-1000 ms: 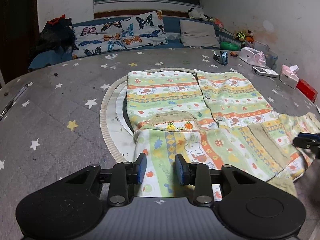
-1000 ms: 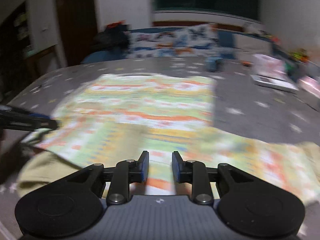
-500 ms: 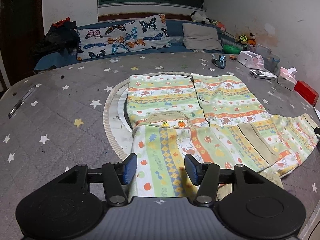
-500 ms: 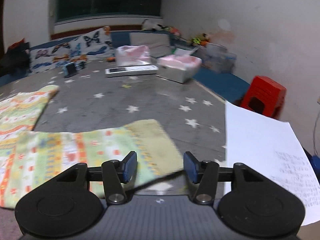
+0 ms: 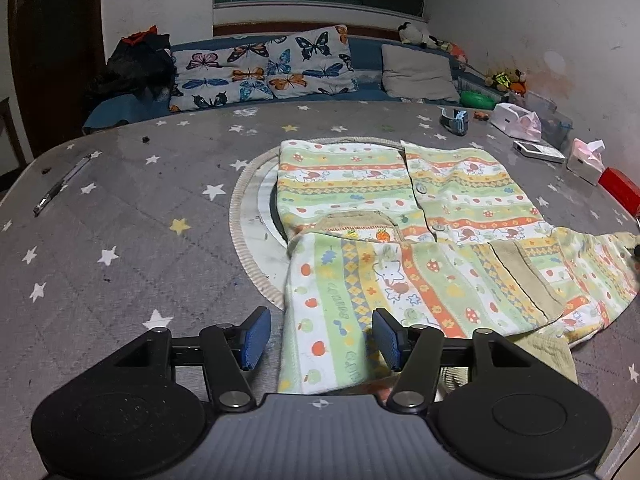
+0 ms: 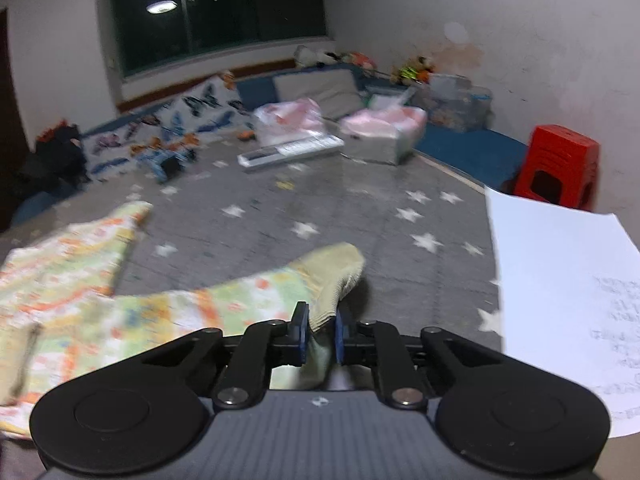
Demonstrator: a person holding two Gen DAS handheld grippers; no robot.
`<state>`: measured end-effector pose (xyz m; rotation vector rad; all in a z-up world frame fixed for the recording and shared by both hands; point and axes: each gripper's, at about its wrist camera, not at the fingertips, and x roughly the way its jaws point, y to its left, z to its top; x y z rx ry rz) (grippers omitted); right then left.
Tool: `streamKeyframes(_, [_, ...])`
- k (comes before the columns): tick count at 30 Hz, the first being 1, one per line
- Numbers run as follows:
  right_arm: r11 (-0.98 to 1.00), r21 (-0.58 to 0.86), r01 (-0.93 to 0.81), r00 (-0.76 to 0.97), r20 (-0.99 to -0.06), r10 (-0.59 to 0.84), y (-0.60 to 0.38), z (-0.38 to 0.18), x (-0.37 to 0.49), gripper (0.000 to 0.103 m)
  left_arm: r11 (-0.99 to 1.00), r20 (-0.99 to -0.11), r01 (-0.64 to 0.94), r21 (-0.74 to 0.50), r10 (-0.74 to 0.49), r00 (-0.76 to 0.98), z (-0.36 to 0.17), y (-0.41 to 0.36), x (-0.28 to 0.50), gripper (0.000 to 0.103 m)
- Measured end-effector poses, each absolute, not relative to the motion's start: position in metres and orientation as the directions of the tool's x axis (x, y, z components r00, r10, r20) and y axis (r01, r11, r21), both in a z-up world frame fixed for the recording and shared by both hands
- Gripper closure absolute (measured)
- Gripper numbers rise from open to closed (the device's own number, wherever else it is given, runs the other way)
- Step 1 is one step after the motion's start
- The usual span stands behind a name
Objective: Fold clothes
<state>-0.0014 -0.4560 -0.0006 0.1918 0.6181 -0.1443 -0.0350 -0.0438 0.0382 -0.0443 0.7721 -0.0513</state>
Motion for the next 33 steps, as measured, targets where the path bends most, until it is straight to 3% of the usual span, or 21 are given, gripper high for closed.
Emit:
streamKeyframes(9, [0.965,0.193,-0.179,0.844,-0.473,0.252,-0.359,0.062,0.005,0.094,0.998,-0.673,0.023,-0.063,-0.059,0.737,0.043,-0.036,-0.046,0.036])
streamKeyframes(19, [0.828,0.146,-0.541,0.695,-0.477,0.538,-0.214,0.078,0.026,0.094,0.996,-0.656,-0.018,-0.091,-0.046,0.753,0.046,-0.013,-0.061,0.032])
streamKeyframes(24, [0.773,0.117,-0.623,0.618,-0.532,0.578,-0.159,0.06,0.03,0.093,0.994,-0.659,-0.035,-0.103,-0.042,0.751,0.044,-0.005,-0.064,0.032])
streamKeyframes(27, [0.749,0.117,-0.652,0.581,-0.558,0.593,-0.141,0.049,0.025,0.078,0.994,-0.658,-0.029,-0.107,-0.049,0.751,0.044,-0.005,-0.064,0.032])
streamKeyframes(33, [0.755,0.088,-0.65,0.589,-0.569,0.574,-0.159,0.048,0.005,0.074,0.991,-0.632,0.03,-0.128,-0.105,0.768,0.054,-0.015,-0.061,0.035])
